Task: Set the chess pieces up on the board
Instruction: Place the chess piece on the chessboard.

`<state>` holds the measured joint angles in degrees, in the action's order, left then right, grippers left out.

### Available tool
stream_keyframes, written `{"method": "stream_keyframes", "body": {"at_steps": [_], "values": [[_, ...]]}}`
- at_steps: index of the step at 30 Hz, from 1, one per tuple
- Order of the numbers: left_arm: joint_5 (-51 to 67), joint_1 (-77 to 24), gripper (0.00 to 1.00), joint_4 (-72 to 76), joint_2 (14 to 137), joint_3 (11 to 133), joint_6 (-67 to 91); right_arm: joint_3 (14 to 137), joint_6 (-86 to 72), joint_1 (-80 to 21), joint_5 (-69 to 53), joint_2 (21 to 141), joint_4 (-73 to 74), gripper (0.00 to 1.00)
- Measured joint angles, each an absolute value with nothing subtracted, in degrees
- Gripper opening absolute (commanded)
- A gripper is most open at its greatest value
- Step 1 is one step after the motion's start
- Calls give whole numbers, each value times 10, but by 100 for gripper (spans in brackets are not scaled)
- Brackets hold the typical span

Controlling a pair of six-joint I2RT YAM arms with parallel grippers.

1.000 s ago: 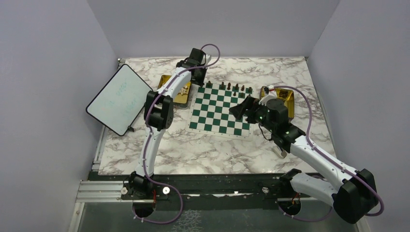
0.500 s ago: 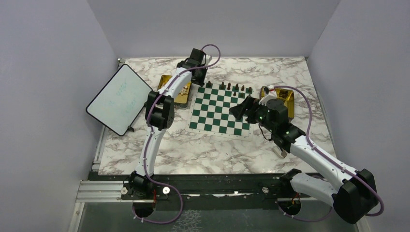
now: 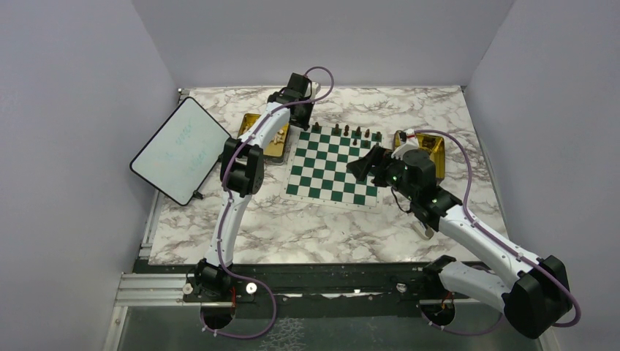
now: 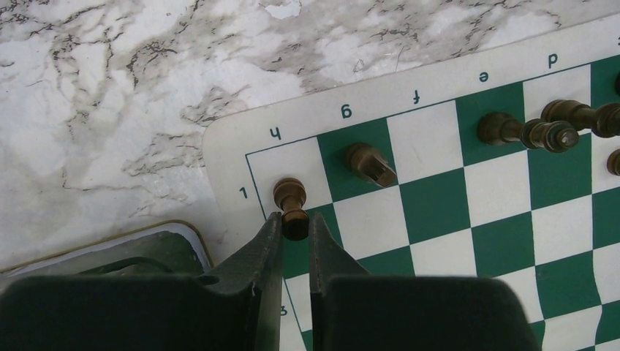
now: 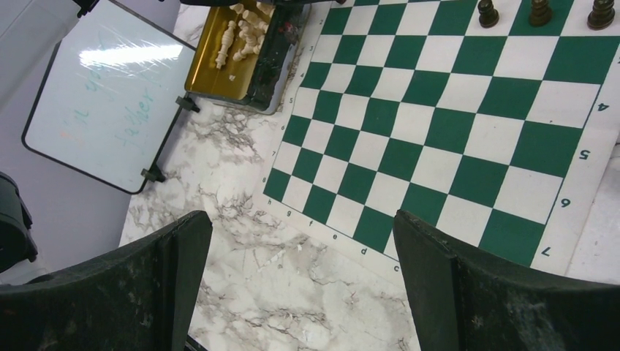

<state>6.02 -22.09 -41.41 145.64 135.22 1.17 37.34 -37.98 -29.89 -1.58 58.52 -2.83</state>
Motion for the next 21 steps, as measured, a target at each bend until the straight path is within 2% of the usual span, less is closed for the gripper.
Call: {"method": "stream_keyframes", "body": {"at_steps": [10,14,18,21], "values": [[62,-221,28,-401,1461,1353,10,373,-380,-299,-4,585,-28,99],[62,-221,31,-401,1465,1353,10,373,-380,-299,-3,585,-28,99],[63,-221,43,-401,1467,1353,9,373,-380,-299,-2,586,-28,99],[64,-221,46,-400,1467,1353,9,373,-380,-299,-1,587,-28,100]]}}
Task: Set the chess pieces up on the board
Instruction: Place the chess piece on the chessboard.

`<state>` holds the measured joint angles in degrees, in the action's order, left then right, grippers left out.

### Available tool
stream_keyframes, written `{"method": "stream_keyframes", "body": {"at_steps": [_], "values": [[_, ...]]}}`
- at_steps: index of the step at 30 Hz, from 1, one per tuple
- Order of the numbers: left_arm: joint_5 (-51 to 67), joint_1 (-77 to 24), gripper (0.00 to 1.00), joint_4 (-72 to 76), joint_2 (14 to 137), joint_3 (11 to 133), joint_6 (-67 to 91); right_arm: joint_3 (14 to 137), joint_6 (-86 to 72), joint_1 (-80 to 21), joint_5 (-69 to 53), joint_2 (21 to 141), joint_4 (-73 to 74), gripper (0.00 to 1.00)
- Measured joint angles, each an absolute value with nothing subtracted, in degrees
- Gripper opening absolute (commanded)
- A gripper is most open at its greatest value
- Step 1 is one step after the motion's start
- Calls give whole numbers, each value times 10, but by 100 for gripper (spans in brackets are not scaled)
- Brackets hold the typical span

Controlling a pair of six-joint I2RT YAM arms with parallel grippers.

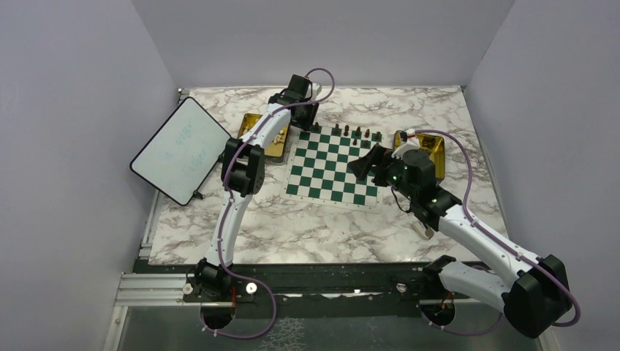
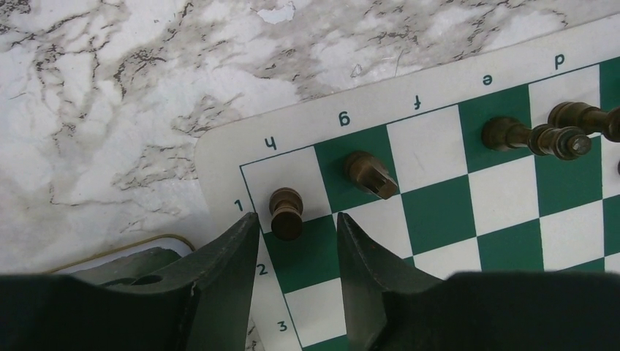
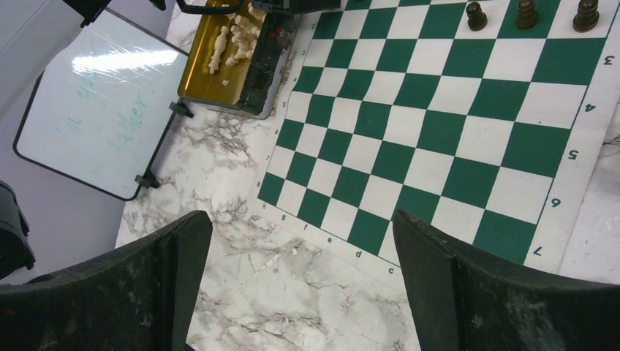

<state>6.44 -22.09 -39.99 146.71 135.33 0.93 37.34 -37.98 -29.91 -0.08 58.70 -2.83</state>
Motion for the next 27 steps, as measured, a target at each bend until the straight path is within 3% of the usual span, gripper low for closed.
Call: {"method": "stream_keyframes", "body": {"at_steps": [8,11,15,16,17,18,27], "values": [[73,-221,52,-399,1467,1353,11,373,-378,-299,4,596,-26,100],[79,-221,59,-399,1465,1353,13,373,-374,-299,14,596,-17,100],[94,-221,73,-399,1446,1353,25,375,-347,-299,57,599,-4,100],[97,-221,80,-400,1436,1353,30,378,-338,-299,74,602,4,100],[99,-220,94,-400,1428,1353,33,385,-329,-299,90,608,15,100],[101,-218,98,-399,1413,1350,36,394,-320,-299,108,615,27,100],[123,-217,99,-384,1245,1274,63,465,-246,-299,190,668,42,100]]}}
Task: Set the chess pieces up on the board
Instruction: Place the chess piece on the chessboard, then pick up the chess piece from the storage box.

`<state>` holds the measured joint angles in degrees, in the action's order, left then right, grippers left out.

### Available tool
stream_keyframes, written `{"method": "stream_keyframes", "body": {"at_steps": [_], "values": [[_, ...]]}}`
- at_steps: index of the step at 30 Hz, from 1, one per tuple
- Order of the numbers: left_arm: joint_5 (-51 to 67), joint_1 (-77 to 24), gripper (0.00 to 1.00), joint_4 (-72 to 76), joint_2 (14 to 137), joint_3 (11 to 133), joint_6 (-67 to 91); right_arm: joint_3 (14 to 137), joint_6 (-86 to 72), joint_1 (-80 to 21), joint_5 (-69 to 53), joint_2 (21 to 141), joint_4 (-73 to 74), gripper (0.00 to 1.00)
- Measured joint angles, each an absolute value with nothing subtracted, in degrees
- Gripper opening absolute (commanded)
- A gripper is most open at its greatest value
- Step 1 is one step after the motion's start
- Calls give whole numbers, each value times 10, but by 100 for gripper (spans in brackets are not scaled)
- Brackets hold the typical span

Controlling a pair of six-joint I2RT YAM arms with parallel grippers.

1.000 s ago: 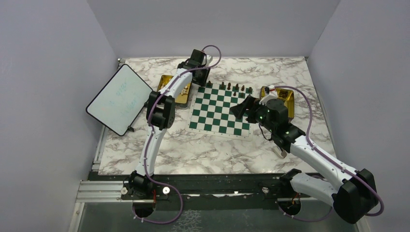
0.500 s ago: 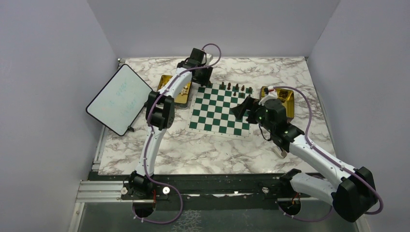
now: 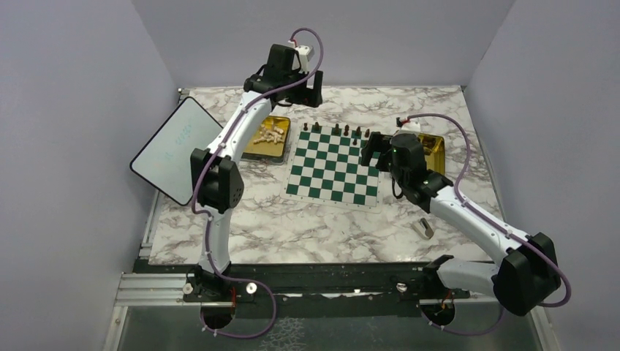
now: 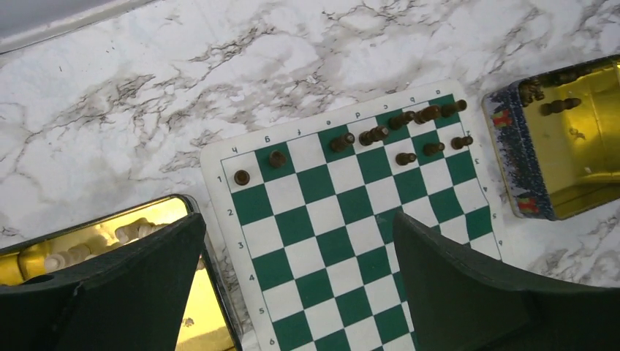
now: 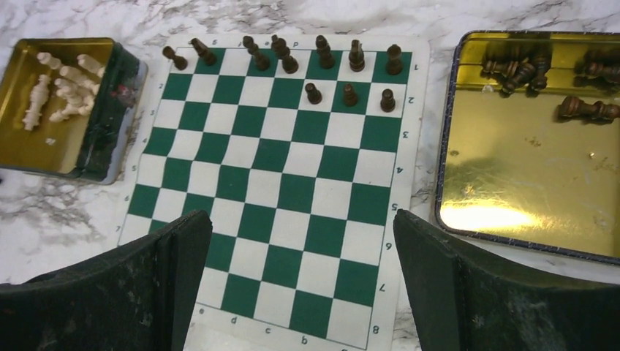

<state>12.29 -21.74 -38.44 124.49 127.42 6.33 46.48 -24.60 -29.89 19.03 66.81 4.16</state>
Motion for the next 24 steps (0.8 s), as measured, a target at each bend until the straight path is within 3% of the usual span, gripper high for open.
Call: {"method": "stream_keyframes", "body": {"at_steps": [7,18,24], "values": [[139,-217,99,-381,1117,1107,78,494,-209,-269,223,743,30,100],[164,-229,99,-335,897,758,89,534,-280,-107,216,810,30,100],[92,-263,99,-293,818,657,86,599,-366,-57,247,853,88,100]]}}
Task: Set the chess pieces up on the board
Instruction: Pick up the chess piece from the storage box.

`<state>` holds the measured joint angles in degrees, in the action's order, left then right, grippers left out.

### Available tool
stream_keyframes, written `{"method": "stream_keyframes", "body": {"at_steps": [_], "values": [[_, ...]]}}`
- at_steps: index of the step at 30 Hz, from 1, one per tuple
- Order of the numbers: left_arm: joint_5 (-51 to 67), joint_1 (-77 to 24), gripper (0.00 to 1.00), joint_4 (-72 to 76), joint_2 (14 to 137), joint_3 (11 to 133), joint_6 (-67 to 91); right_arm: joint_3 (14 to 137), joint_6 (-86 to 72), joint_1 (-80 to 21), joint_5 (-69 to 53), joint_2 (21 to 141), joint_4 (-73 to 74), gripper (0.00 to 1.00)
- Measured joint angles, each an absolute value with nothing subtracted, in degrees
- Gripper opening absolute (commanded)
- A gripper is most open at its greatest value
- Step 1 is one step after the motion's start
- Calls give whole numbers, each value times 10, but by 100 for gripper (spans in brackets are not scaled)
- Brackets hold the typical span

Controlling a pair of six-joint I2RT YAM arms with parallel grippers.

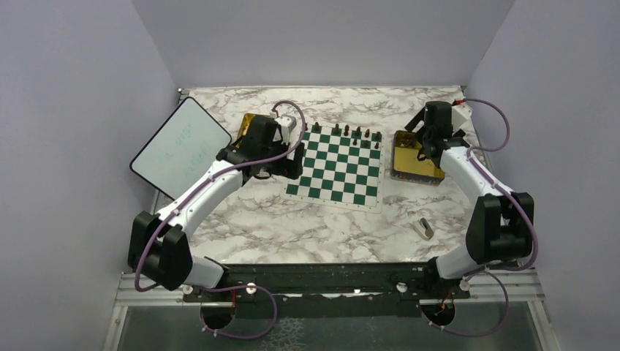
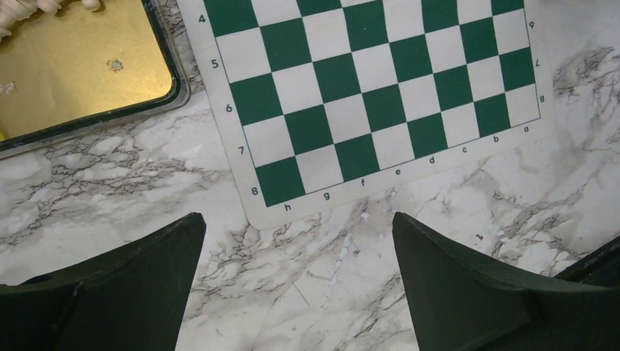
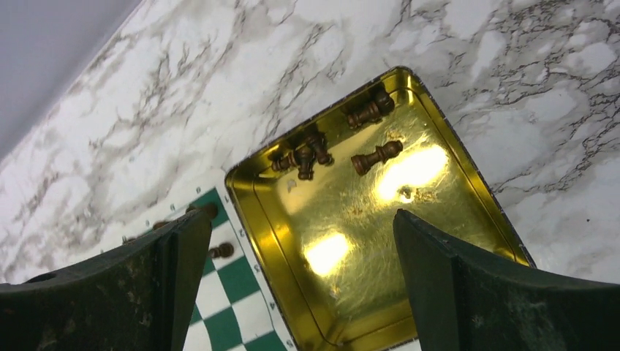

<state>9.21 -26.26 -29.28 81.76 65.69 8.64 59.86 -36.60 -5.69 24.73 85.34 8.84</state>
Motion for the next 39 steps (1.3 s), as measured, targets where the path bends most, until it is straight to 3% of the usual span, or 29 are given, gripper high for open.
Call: {"method": "stream_keyframes", "body": {"at_steps": [4,6,8,11,21,27,39], "values": [[79,-279,99,-264,748,598,86,658,-421,-32,259,908,136,90],[78,-279,99,-250,715,572,86,662,-435,-22,256,924,146,74],[77,-279,99,-247,695,561,86,655,-447,-12,248,928,150,48],[77,-286,99,-241,694,561,79,628,-471,3,239,925,134,33],[74,-324,95,-238,680,561,61,604,-583,31,220,950,115,32],[84,-329,88,-235,680,561,59,612,-635,34,202,994,113,34],[100,-339,86,-230,680,555,55,611,-713,42,175,1045,73,34]]}}
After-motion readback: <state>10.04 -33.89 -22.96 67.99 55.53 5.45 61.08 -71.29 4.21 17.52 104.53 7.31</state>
